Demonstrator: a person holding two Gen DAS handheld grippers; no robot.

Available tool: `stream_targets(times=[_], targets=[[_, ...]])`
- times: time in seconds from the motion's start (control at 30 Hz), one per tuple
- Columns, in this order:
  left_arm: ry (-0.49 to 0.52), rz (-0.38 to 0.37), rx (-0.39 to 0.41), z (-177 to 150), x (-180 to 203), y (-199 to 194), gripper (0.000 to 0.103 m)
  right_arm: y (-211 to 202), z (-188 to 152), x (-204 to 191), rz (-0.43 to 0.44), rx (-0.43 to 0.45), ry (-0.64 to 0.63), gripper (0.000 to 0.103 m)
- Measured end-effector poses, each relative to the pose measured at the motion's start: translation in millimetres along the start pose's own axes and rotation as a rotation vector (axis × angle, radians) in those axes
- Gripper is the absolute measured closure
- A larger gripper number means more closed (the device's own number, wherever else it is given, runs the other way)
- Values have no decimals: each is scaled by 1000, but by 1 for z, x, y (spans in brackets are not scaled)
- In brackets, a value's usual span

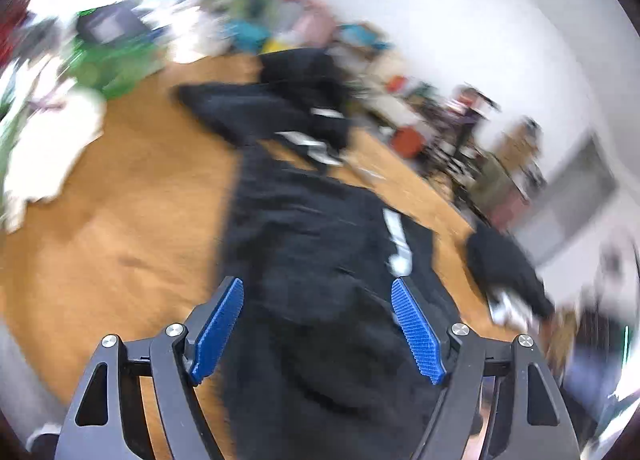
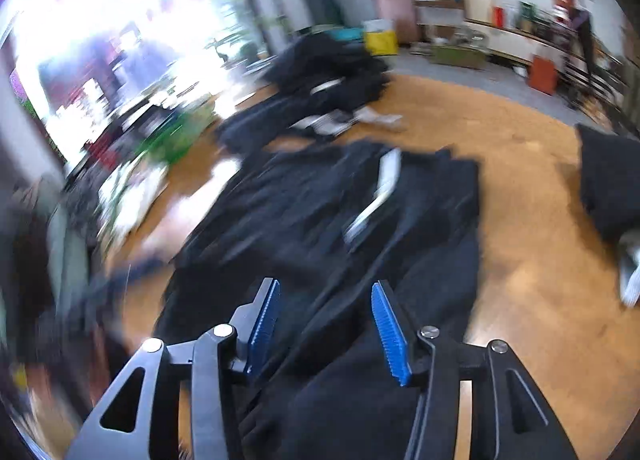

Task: Fold clothes

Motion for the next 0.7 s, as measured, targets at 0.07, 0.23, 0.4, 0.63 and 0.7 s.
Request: stream_targets(times=[0.07, 0.23, 0.4, 0.63, 0.7], targets=[[-46, 49, -57, 21, -11, 13, 26, 1, -14, -34, 62, 0, -24, 50], [-62, 142, -163, 62, -3, 51, 26, 9, -33, -85, 109, 11, -10, 50], [-80, 224, -282, 85, 1, 90, 26, 16, -42, -123, -31, 1, -155, 44], [-48, 214, -412, 87, -6, 117, 27, 32, -39, -153, -205, 10, -468, 38], [-39, 204, -413, 89, -5, 119, 27, 39, -39, -154, -210, -2, -499, 38]])
Point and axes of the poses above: each gripper's, at about its wrist camera, not at the fingertips, and y roughly the way its jaws point, x to its right, z to its top, the point moved 5 cm from there along y, roughly the way its jaws point, and after that the axes turned 13 degrees about -y, right-handed, at the moved point
